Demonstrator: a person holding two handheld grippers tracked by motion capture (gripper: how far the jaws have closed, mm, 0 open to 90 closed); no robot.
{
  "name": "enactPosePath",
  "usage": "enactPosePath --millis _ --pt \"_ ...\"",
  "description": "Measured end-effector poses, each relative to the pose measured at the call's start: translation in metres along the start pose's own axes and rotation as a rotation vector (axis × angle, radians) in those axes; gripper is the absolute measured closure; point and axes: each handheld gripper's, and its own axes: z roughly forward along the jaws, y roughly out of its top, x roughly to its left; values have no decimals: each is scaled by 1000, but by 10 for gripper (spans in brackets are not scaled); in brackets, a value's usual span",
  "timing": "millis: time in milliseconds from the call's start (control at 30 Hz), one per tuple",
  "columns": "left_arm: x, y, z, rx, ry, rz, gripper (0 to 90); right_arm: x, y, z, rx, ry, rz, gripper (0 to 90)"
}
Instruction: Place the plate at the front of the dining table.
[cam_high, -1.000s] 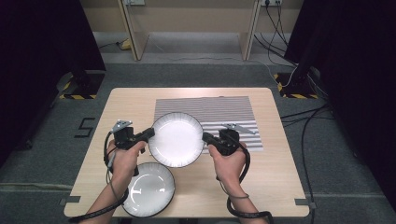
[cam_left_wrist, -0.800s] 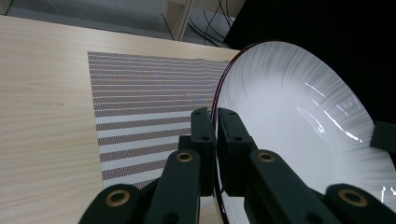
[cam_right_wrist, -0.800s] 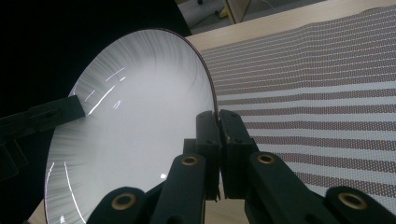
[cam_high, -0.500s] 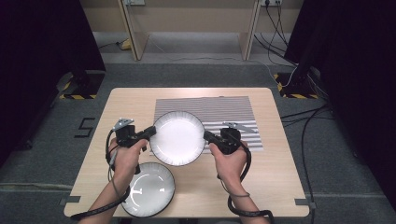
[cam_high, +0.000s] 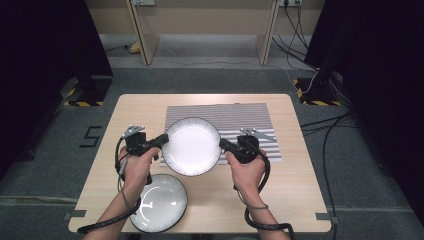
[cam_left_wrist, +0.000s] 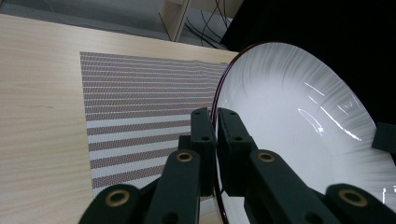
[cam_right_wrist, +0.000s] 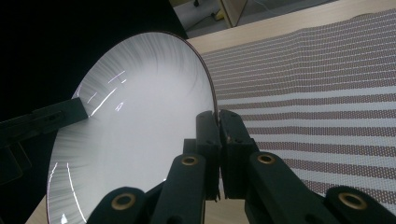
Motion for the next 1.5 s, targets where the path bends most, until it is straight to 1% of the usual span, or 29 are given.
enactPosePath --millis 67,333,600,700,867,1367,1500 --pt "0 0 0 -1 -1 -6 855 0 1 0 -2 0 -3 878" --pt "0 3 3 -1 4 2 854 0 4 3 -4 -9 -9 879" --pt "0 3 8 -3 -3 -10 855 -2 7 3 -7 -15 -8 880" --pt "-1 5 9 -7 1 -4 855 -3 8 3 -13 -22 -14 881" --pt "-2 8 10 -11 0 4 854 -3 10 4 -16 -24 -12 881" --pt "-3 8 15 -13 1 0 854 -7 13 5 -22 -29 -11 881" --pt "-4 10 16 -18 4 5 854 -7 14 5 -22 -29 -13 882"
